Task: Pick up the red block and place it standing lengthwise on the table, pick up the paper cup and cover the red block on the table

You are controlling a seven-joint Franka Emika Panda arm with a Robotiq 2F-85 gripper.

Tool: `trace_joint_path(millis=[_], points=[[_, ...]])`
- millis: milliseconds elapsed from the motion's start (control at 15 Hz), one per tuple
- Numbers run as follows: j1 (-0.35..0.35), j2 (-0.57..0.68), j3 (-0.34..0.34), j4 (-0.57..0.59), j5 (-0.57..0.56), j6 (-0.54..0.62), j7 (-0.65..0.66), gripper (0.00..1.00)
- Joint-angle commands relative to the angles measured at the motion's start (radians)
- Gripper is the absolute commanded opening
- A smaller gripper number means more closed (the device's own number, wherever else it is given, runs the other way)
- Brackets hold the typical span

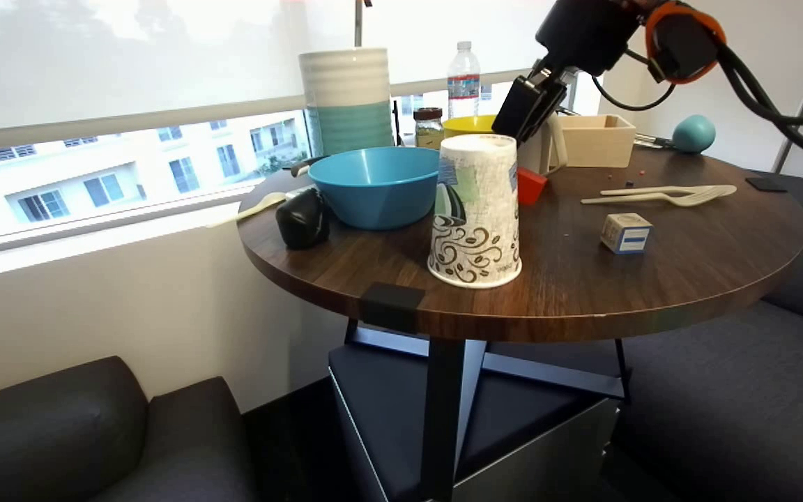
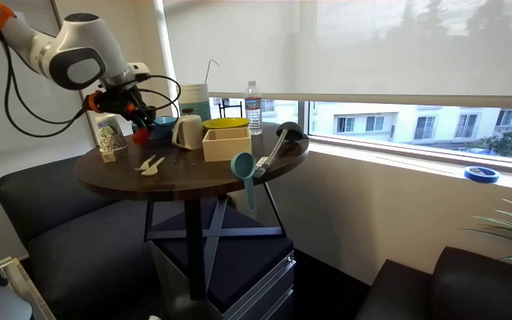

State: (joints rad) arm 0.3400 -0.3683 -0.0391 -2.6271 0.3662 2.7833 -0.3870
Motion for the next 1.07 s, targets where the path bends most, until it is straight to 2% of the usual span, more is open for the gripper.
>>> trace_joint_path(millis=[0,467,533,867,933,1000], points=[[0.108,-0.05,-0.075,-0.044,0.105,0.119,-0.098,0.08],[0.254,-0.07,-0.166,-0.071,0.18,0.23,-0.199,0.08],[0.208,-0.046,-0.138,-0.05,0.137,0.195,-0.157,0.33],[0.234,-0.048,-0.158,-0.056,0.142,0.21,-0.167,0.33],[0.272,-0.055,-0.186,-0.061,0.161,0.215,-0.205,0.08],[0.297,-0.059,-0.203,-0.064,0.178,0.217,-0.218,0.08]])
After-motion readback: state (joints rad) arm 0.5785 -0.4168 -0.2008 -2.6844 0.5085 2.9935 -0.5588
